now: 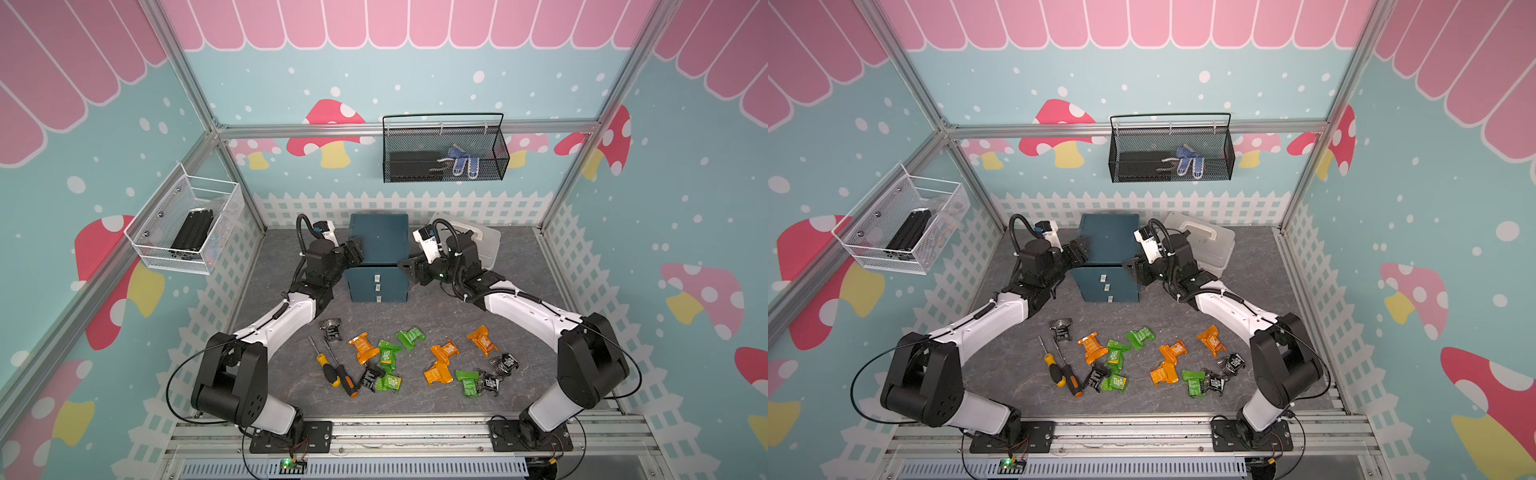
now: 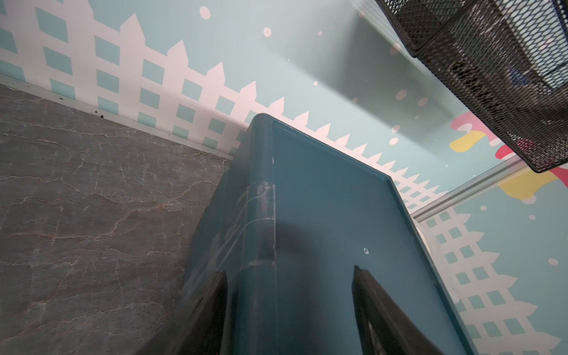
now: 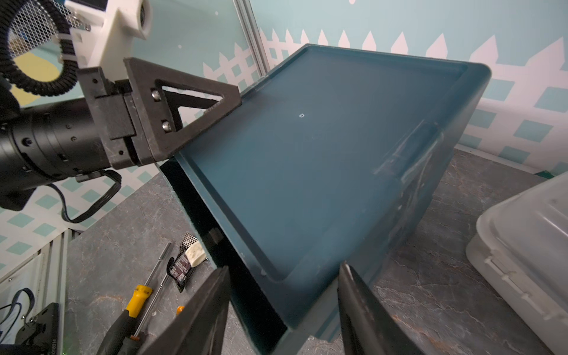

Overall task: Place the cookies into the drawer by color
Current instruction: Move the storage box to the center of the board.

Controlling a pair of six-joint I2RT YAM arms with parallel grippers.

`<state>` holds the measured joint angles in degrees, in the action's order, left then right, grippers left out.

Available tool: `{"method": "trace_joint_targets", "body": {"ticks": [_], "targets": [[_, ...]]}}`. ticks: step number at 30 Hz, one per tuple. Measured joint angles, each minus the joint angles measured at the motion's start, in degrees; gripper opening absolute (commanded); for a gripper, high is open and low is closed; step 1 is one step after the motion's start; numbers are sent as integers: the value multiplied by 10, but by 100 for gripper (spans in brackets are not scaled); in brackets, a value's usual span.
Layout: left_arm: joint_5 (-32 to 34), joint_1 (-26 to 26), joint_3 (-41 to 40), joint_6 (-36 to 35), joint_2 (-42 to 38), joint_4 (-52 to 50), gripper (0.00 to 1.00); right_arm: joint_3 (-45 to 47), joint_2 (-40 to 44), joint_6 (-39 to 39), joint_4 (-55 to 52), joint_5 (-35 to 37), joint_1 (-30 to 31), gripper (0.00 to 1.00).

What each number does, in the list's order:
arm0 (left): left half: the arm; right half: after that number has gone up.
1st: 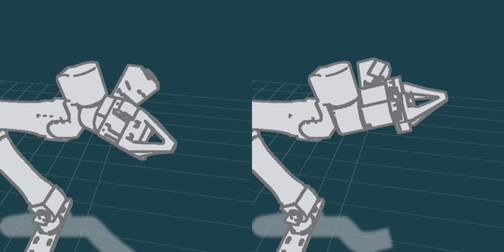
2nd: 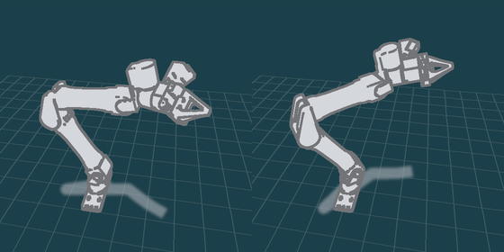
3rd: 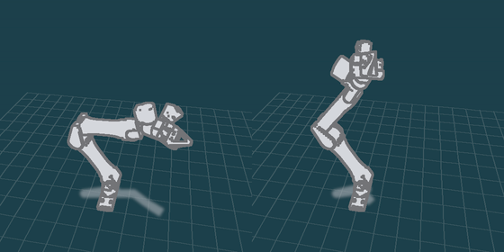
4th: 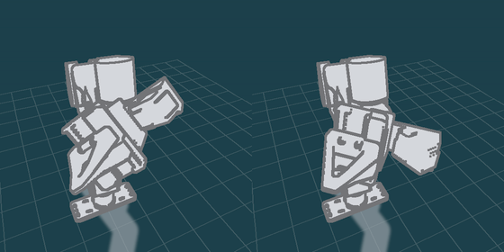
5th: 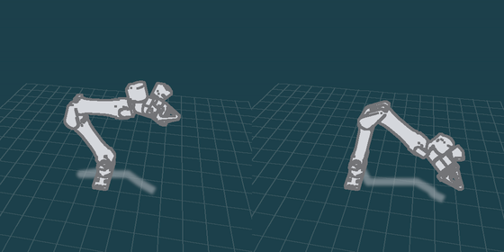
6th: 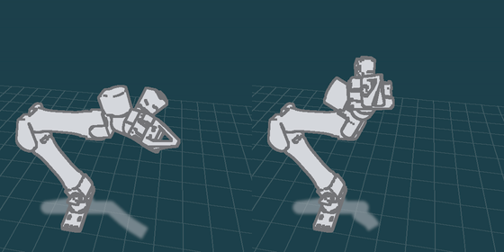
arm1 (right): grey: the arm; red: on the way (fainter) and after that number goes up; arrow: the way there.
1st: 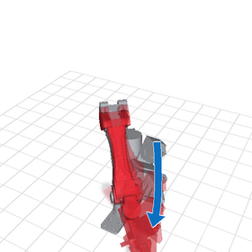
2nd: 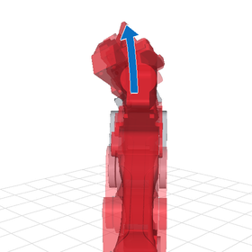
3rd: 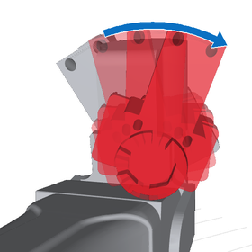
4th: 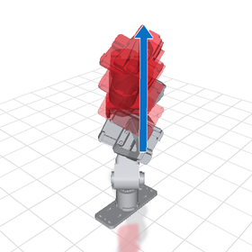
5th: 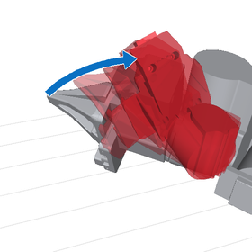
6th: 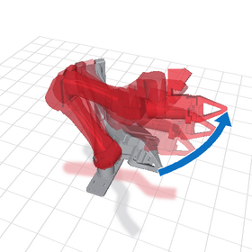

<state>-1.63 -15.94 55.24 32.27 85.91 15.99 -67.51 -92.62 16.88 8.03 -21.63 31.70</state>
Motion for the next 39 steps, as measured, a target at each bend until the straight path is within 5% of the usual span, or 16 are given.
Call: {"method": "trace_joint_targets", "body": {"ticks": [9, 20, 28, 39], "targets": [[-7, -7, 0, -3, 0, -1, 67, 0, 13, -48, -26, 47, 12, 62], [-1, -8, 16, -16, 5, -24, 67, -22, 4, -76, -42, 94, 17, 48], [-5, 4, 24, -24, 5, -56, 67, -22, 5, -74, -50, 73, 16, 60], [-18, 34, 62, -32, 38, -76, 51, -19, -7, -78, -50, 77, 14, 48]]}}
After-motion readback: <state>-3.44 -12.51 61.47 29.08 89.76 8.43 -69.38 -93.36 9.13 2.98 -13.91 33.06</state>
